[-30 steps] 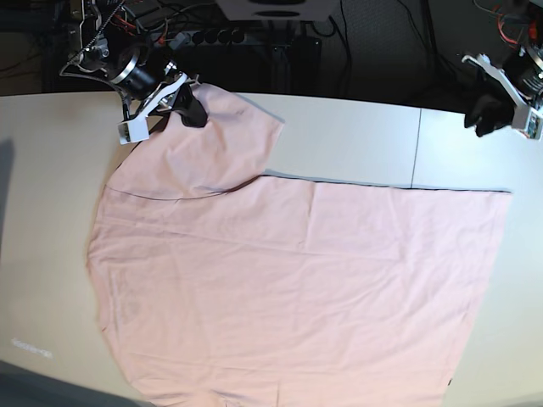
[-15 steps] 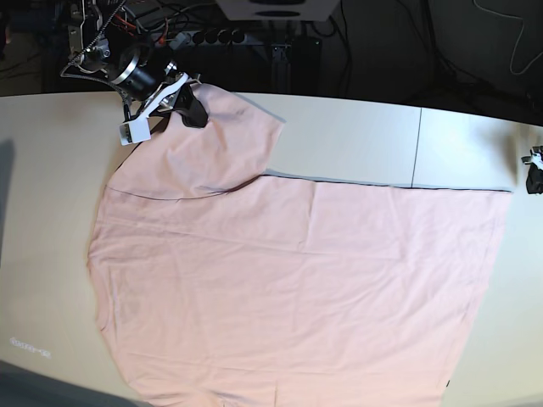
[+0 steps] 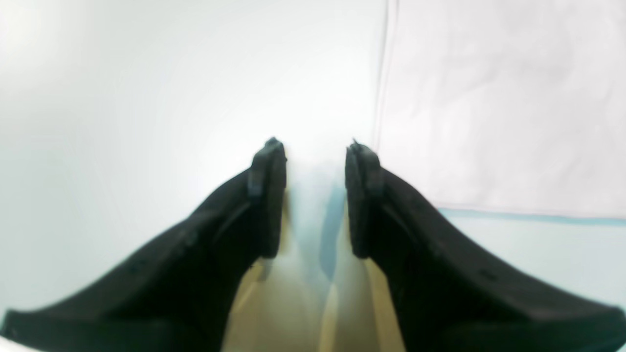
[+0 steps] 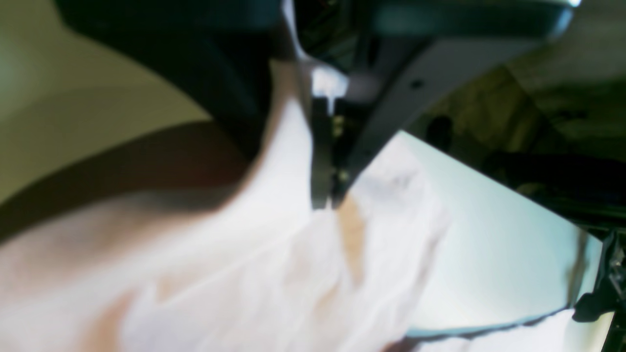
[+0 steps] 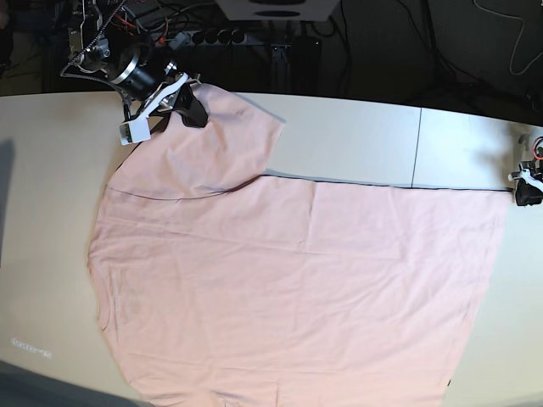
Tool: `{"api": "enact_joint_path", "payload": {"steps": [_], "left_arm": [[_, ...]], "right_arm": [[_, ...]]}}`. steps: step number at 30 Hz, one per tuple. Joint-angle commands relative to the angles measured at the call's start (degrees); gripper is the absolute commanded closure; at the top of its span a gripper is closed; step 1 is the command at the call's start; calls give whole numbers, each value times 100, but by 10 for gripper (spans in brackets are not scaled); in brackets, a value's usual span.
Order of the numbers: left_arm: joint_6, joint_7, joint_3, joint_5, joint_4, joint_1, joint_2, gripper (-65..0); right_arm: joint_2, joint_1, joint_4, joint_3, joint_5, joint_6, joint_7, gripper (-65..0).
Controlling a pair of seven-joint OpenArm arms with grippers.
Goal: Fold the T-shirt properly
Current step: 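Move the left gripper to the shirt's hem corner and grasp it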
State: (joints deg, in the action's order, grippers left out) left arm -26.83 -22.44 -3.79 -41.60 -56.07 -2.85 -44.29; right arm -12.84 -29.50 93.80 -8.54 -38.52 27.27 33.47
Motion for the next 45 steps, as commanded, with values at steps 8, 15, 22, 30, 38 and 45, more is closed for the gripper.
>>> {"api": "enact_joint_path", "payload": {"steps": [8, 15, 22, 30, 38, 45], "left_arm": [[-22, -299, -42, -72, -201, 157, -179, -314], [-621, -734, -42, -975, -201, 579, -415, -440], [-859, -1095, -39, -1611, -199, 750, -612, -440], [-859, -1388, 17, -1582, -155, 739, -369, -440], [-852, -1390, 118, -1340, 245, 745, -129, -440], [-857, -1471, 129, -1237, 487, 745, 22, -440]], "right_arm": [[-46, -39, 11, -13, 260, 317, 232, 0], [-48, -39, 11, -13, 376, 315, 234, 0], [-48, -37, 11, -13, 404, 315, 234, 0], [-48, -37, 11, -13, 404, 313, 232, 0], [-48, -37, 11, -13, 402, 313, 232, 0], [-48, -37, 11, -13, 402, 313, 232, 0]]}}
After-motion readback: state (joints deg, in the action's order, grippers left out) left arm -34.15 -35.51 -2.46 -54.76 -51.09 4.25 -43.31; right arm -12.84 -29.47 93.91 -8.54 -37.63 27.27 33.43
